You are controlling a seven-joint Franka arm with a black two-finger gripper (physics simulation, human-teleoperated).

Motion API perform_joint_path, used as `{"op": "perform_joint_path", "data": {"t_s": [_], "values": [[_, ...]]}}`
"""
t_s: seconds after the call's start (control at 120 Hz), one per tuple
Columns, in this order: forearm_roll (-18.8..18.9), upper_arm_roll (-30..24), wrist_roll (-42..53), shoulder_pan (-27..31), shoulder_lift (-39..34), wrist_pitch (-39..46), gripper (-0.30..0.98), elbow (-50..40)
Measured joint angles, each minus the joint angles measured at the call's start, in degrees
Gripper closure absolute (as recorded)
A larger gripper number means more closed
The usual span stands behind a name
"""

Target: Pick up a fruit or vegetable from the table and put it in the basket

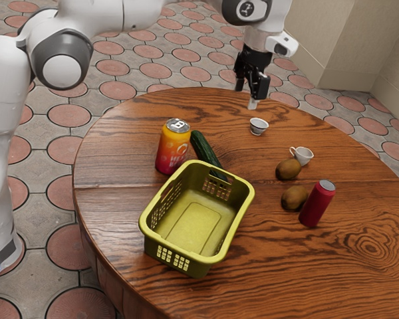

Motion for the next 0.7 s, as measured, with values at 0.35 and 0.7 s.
{"op": "perform_joint_path", "data": {"t_s": [0.35,0.7], "values": [[0.19,-2.14,0.70,-0.09,0.25,-0.22,0.00,0.77],[0.23,-6.49,-1.91,-0.34,21.05,8.39,0.00,14.53]]}}
